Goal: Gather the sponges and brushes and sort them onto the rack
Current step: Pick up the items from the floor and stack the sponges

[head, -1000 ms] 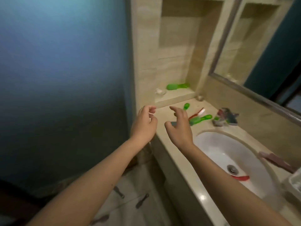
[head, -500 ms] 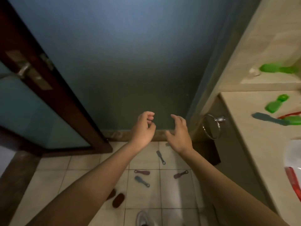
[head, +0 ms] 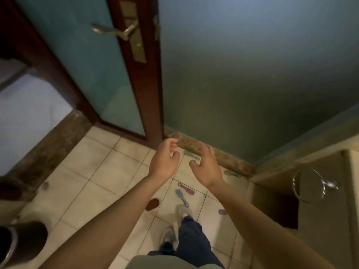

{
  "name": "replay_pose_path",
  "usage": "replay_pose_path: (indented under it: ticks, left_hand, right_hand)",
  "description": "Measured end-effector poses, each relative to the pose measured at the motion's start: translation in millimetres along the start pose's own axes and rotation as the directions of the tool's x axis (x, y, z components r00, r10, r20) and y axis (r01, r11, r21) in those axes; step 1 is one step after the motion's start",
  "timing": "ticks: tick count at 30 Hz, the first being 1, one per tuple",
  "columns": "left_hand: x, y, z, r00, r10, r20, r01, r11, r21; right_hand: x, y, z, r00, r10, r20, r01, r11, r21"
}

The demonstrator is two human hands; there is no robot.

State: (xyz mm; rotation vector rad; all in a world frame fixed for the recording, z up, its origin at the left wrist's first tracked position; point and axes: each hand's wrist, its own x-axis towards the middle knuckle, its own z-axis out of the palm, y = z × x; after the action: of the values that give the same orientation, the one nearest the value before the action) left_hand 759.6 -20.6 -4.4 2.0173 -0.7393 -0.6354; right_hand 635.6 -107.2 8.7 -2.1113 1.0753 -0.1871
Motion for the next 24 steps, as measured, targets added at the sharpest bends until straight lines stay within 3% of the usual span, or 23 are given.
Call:
replay_pose_path:
  ticks: [5,12,17,24]
  left_hand:
    - [-1,-39,-38,0.965,-0.157,-0.208,0.148,0.987,-0.059]
    - [-14,-94,-52,0.818,-0.428,-0.385,0.385,0.904,-0.187]
    - [-32,-143,-30,0.718,-0.568,-0.403,0.488,0.823,-0.291]
    - [-47,-246,16,0.6,-0.722,-0.345,0.655,0.691,-0.305]
  right_hand:
    - [35,-29,40,0.969,-0.134,0.209,0.142,0.99,-0.022]
    - [80,-38,105,0.842,-0.25,0.477,0.3,0.954,-0.029]
    - [96,-12,158,0.758,-0.224,0.613,0.321,0.946,-0.052]
    - [123,49,246,0.664,-0.136,0.736,0.366,0.917,-0.161]
